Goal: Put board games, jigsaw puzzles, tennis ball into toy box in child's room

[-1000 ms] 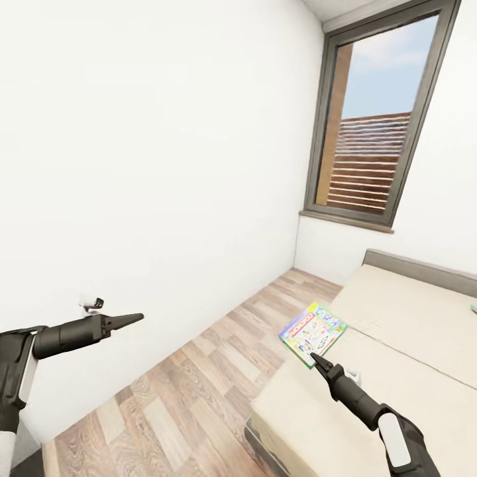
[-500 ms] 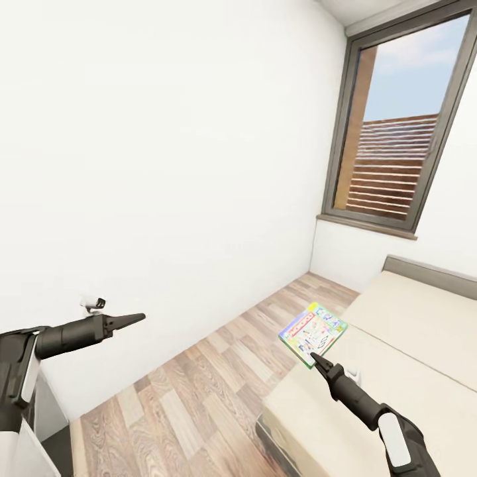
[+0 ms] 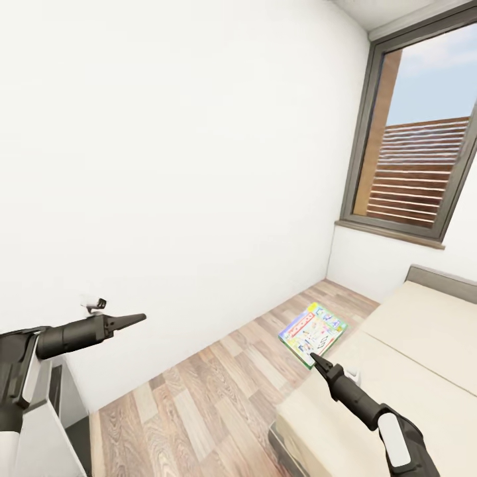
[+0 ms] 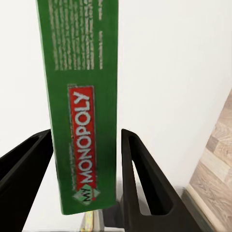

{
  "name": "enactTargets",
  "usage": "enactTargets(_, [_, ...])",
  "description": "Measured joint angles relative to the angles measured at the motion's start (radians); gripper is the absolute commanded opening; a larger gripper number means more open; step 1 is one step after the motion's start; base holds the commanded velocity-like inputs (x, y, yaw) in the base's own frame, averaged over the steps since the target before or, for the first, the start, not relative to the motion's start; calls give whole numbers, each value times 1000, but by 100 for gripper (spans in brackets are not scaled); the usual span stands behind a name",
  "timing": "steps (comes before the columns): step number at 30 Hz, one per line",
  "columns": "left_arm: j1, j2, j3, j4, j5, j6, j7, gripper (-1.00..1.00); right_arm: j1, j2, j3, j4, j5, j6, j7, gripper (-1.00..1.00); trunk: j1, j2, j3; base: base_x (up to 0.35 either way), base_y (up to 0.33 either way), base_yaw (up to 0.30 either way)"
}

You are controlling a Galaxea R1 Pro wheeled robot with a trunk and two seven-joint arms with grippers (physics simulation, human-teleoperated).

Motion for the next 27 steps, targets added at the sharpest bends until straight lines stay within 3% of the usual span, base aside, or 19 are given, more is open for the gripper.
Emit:
enactTargets(3, [0,-2,0,1,-9,1,12,100,0,4,0,0,4,-2,-13,-100,0,0,4,0,0,180])
enactTargets(10, [0,-31,-39,4,-16,3,120,100,0,6,-7,-1,1,-12,-98,-100,0,0,14,0,0,179])
enactTargets(16, [-1,-35,-78,16,-16,3,157,100,0,-3,-8,-17,-3,-13,-111,-100,0,0,17,0,0,49])
enactTargets(27, [-1,-55,-85,17,-14,2,203,100,1,-6,9,-86,13,-11,-98,-100,0,0,17,0,0,2])
